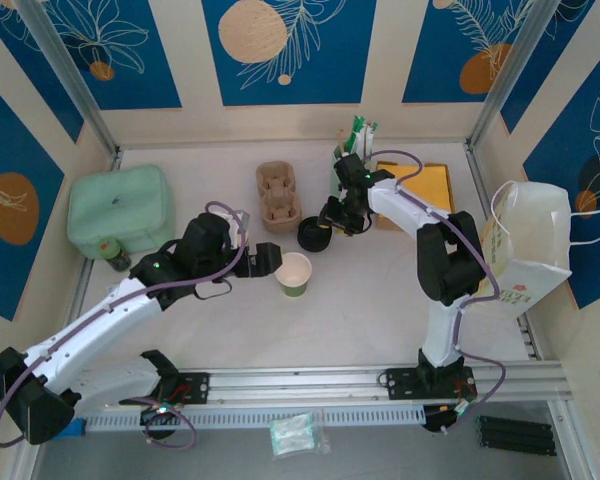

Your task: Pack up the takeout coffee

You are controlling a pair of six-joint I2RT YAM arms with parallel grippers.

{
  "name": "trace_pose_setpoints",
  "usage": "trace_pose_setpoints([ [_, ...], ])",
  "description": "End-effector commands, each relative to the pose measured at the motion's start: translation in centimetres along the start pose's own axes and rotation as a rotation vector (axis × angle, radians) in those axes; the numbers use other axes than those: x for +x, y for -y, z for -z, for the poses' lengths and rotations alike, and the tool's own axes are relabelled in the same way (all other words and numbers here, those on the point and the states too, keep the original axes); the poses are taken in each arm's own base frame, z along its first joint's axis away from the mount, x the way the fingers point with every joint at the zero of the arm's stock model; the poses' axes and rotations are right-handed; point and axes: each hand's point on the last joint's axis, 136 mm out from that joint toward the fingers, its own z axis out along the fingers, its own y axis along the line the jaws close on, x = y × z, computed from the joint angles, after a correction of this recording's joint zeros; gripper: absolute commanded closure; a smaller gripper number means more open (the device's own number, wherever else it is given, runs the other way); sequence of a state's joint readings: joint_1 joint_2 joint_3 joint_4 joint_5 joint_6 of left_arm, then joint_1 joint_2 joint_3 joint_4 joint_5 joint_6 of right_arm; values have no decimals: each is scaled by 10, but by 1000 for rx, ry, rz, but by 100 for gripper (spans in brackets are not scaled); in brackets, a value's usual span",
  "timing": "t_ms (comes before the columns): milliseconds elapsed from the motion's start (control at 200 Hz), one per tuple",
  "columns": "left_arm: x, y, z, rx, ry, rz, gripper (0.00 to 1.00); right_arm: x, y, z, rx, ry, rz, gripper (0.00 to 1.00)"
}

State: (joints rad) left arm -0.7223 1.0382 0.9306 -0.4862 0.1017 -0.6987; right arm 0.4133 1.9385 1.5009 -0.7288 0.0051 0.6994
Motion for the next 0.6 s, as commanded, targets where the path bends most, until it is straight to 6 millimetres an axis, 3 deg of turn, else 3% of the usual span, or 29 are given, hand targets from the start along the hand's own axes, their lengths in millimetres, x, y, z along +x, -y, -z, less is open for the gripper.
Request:
trace_pose_setpoints([
  [0,-10,13,4,25,30,-24,1,1,1,-3,34,-14,8,58],
  [270,-9,12,1,23,23,-26,0,1,2,-12,49,-25,11,74],
  [595,-8,14,-1,26,17,-27,1,-1,1,-5,61,-9,24,73],
])
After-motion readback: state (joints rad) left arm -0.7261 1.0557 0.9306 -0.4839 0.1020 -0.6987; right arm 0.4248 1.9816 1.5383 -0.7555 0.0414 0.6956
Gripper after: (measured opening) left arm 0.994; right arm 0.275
